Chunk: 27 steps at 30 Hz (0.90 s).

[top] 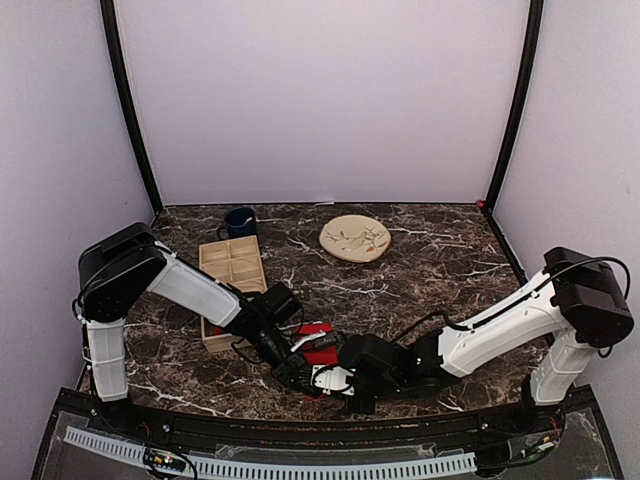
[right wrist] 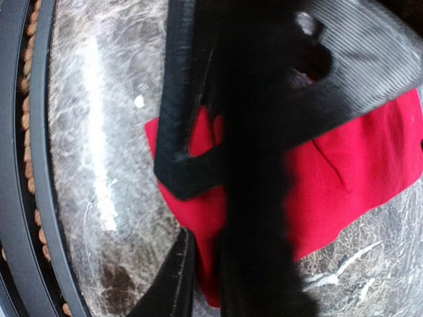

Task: Roll the socks
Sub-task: Roll the sock at the center of the board.

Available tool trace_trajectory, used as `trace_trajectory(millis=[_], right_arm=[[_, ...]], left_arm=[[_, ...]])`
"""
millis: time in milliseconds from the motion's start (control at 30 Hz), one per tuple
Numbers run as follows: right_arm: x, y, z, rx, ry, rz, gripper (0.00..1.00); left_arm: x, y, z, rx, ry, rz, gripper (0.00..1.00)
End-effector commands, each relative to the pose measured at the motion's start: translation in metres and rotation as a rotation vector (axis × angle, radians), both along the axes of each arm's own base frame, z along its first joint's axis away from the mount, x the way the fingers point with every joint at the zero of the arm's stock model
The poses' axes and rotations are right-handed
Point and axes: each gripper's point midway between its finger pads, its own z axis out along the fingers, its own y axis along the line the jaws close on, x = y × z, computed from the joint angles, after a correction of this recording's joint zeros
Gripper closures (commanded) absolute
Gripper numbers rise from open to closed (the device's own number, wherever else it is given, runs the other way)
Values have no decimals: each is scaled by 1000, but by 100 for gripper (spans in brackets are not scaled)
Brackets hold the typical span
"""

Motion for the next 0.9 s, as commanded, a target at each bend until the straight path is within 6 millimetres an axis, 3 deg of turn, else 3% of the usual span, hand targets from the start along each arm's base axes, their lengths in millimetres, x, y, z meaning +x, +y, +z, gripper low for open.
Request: trace_trajectory(millis=[0,133,333,600,867], right_arm=[[1,-22,-30,-123,53,-13,91],[0,-24,-31,-130,72,-15,96],[-4,-31,-34,-139,110,-37,99],[-4,-39,-33,-145,146,-107,99],[0,-37,-34,-153,172,-185,100]], left_arm=[[-1,14,-16,91,-13,13,84],[7,10,-10,86,-65,32,73],[20,8,-5,101,-137,70,66],[45,7,7,116,-275,166,63],[48,4,22,80,-283,183,63]])
